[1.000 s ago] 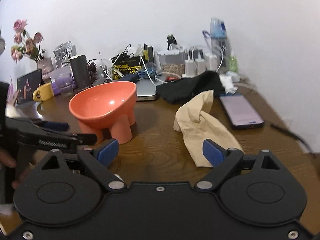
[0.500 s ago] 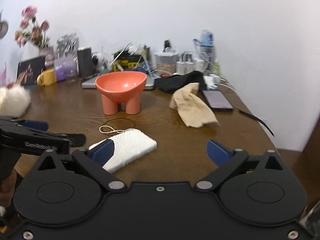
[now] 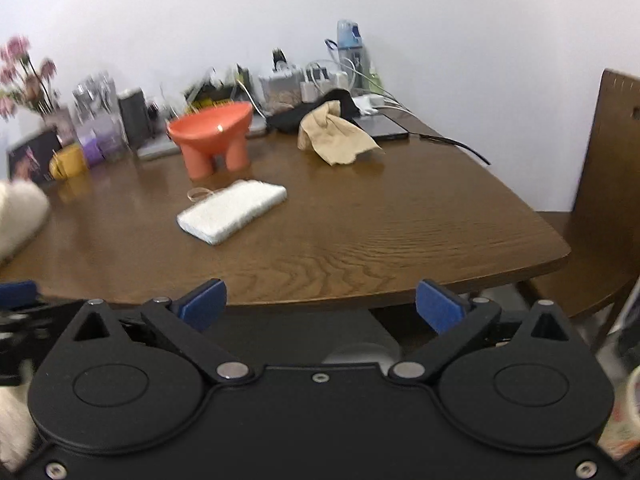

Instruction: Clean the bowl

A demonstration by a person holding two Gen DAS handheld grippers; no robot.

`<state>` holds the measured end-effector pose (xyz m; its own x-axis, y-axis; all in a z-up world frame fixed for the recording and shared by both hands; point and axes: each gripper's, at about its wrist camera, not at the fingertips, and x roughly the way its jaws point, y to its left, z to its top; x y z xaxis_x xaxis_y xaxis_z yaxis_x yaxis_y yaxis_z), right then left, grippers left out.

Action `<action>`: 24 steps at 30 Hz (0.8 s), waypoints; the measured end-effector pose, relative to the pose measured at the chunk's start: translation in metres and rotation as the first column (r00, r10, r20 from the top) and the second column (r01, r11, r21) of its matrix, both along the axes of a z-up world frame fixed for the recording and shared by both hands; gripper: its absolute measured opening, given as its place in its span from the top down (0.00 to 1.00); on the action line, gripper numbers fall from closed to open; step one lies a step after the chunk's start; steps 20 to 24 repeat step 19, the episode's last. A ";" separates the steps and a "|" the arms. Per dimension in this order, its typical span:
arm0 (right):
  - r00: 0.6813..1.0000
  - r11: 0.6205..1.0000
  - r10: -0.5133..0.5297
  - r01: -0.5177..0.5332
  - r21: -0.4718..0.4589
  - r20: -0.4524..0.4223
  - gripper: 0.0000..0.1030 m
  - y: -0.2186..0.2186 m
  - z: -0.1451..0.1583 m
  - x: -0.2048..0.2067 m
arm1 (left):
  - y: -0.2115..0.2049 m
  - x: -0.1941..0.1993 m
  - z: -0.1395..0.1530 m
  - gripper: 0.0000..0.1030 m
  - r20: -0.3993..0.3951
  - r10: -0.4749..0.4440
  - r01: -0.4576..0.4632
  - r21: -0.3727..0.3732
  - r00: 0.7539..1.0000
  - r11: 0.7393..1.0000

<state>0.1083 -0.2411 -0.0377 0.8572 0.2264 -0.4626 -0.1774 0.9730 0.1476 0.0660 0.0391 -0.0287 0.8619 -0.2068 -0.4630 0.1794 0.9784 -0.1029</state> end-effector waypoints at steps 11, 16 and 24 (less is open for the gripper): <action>1.000 0.998 0.010 -0.009 -0.065 0.017 0.01 0.017 0.007 -0.020 | 0.009 -0.001 0.003 0.00 -0.016 0.006 -0.006 -0.015 1.000 1.000; 1.000 0.995 0.015 -0.012 -0.094 0.024 0.01 0.024 0.010 -0.029 | 0.012 -0.001 0.006 0.00 -0.017 0.000 -0.001 -0.031 1.000 1.000; 1.000 0.995 0.013 -0.010 -0.098 0.028 0.01 0.024 0.008 -0.030 | 0.011 -0.001 0.007 0.00 -0.018 -0.001 0.000 -0.027 1.000 1.000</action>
